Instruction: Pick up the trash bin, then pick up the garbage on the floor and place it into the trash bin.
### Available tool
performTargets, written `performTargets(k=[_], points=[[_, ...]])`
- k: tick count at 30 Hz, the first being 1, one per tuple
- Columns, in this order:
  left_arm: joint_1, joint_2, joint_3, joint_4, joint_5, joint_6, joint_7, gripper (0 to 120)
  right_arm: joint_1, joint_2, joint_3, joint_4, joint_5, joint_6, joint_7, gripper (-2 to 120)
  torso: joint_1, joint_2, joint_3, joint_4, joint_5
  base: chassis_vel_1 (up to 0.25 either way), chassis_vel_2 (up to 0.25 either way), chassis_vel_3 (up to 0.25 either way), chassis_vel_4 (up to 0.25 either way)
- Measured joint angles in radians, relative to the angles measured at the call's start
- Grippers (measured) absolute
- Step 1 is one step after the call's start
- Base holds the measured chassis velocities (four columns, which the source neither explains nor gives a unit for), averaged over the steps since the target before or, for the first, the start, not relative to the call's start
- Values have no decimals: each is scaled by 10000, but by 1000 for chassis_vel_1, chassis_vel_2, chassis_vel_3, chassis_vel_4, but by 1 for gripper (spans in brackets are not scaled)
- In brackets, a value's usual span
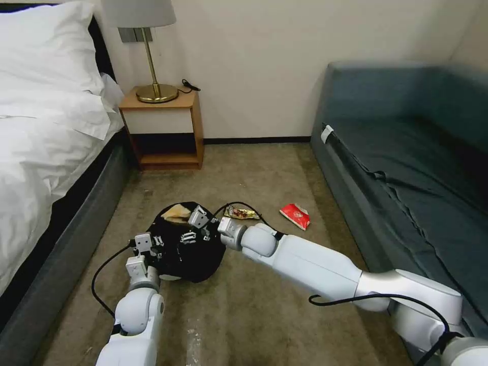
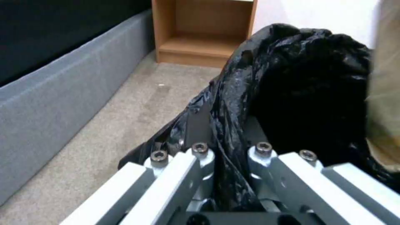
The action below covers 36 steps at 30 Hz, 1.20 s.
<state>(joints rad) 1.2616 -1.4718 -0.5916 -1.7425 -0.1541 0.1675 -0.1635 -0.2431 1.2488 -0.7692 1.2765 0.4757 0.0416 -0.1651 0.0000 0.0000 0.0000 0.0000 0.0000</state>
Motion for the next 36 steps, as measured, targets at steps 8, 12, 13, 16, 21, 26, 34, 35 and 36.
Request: performTargets(k=[8,12,13,16,21,26,34,35,36], points=[[-41,132,-79,6,-213,9,20,4,339,-478,-194,544,424,-539,5,100,0,-1,0,-3,0,0,0,0,0],[-19,171,-239,-17,-297,11,22,4,513,-447,-605,742,476,-701,61,100,0,0,0,-1,0,0,0,0,0],[-19,171,-239,-17,-297,11,22,4,513,-447,-605,742,476,-701,61,100,0,0,0,-1,0,0,0,0,0],[-102,174,-290,54,-318,15,7,4,1032,-436,-1382,990,226,-1019,-59,100,0,0,-1,2,0,0,0,0,0],[-266,119,-243,260,-317,19,5,4,1467,-396,-1844,799,-348,-1128,-381,100,0,-1,0,0,0,0,0,0,0],[-328,60,-258,532,-296,-36,69,4,1774,-253,-1971,170,-2022,-999,-1110,100,0,0,0,0,2,0,0,0,0],[-248,165,-345,451,-423,-63,102,4,1617,-221,-1795,64,-1899,-900,-822,100,0,-1,0,0,-1,0,0,0,0],[-222,222,-384,379,-487,-61,101,4,1588,-279,-1657,137,-1559,-878,-627,100,0,-1,0,0,-1,0,0,0,0],[-194,285,-433,292,-564,-52,68,4,1596,-389,-1471,274,-959,-955,-380,100,0,-1,0,0,0,0,0,0,0]])
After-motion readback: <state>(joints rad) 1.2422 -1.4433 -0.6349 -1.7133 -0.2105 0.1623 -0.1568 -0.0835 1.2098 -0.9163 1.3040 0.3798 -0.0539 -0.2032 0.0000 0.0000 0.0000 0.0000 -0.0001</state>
